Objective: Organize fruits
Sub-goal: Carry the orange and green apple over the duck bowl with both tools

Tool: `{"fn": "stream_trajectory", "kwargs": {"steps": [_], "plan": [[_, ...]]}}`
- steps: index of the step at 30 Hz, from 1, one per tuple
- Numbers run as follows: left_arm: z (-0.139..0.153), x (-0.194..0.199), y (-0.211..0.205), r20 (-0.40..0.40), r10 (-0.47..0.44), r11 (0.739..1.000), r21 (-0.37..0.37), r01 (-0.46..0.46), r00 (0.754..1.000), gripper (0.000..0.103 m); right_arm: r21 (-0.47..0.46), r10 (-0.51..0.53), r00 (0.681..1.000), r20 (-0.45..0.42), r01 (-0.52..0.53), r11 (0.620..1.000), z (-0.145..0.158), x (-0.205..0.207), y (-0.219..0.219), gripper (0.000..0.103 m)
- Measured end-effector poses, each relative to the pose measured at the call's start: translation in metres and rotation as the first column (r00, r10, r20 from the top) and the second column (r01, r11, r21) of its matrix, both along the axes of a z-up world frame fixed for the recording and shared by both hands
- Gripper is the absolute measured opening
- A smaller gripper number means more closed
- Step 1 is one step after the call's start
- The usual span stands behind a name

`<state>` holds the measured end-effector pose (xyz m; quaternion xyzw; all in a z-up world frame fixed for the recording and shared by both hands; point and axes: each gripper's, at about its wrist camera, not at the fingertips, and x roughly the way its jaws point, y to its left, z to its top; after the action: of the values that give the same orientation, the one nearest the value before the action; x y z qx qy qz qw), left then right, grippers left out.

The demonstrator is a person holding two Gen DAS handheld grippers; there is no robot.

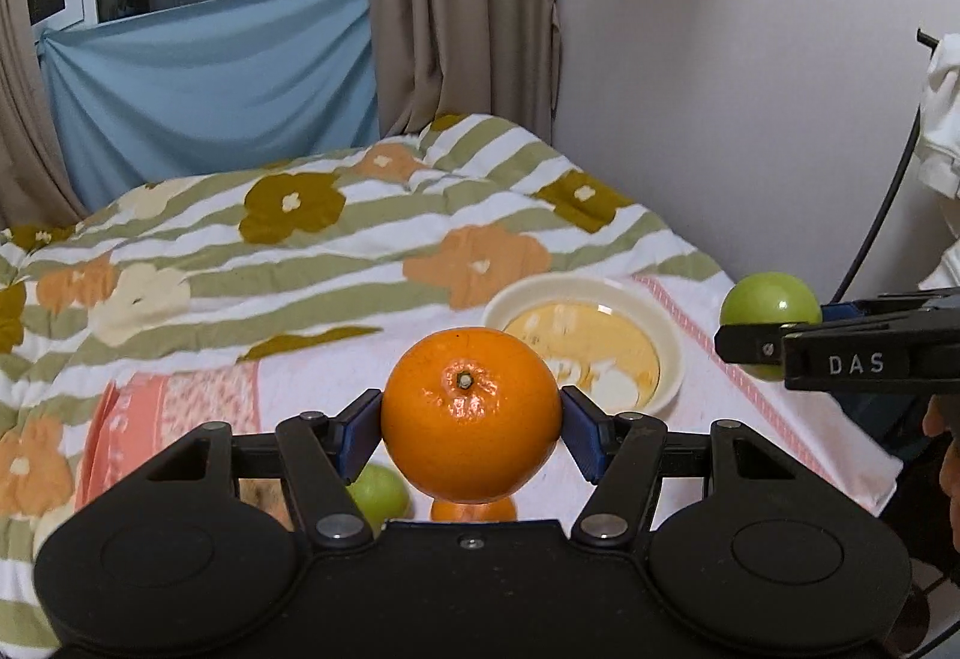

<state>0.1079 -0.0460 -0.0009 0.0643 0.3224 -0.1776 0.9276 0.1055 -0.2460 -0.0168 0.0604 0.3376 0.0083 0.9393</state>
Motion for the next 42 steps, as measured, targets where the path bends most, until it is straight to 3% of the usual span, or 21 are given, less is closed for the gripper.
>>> {"fn": "stream_trajectory", "kwargs": {"steps": [6, 11, 25, 32, 41, 42], "plan": [[0.005, 0.031, -0.028, 0.004, 0.039, 0.999, -0.026, -0.039, 0.999, 0.067, -0.037, 0.068, 0.998, 0.004, -0.068, 0.997, 0.006, 0.042, -0.029, 0.069], [-0.003, 0.068, -0.059, -0.004, 0.053, 0.999, 0.0, -0.053, 0.999, 0.067, -0.051, 0.126, 0.992, -0.013, -0.126, 0.991, -0.004, 0.087, -0.052, 0.069], [-0.081, 0.172, -0.124, -0.103, 0.111, 0.993, 0.048, -0.106, 0.989, 0.067, -0.044, 0.225, 0.968, -0.111, -0.231, 0.972, -0.067, 0.196, -0.101, 0.069], [-0.115, 0.192, -0.139, -0.162, 0.12, 0.99, 0.096, -0.106, 0.98, 0.067, -0.028, 0.246, 0.959, -0.143, -0.252, 0.967, -0.09, 0.217, -0.108, 0.069], [-0.124, 0.202, -0.154, -0.192, 0.113, 0.99, 0.108, -0.093, 0.975, 0.068, -0.016, 0.251, 0.956, -0.154, -0.256, 0.966, -0.094, 0.218, -0.113, 0.069], [-0.123, 0.2, -0.154, -0.183, 0.113, 0.99, 0.106, -0.095, 0.977, 0.072, -0.016, 0.252, 0.956, -0.154, -0.257, 0.966, -0.094, 0.218, -0.113, 0.069]]}}
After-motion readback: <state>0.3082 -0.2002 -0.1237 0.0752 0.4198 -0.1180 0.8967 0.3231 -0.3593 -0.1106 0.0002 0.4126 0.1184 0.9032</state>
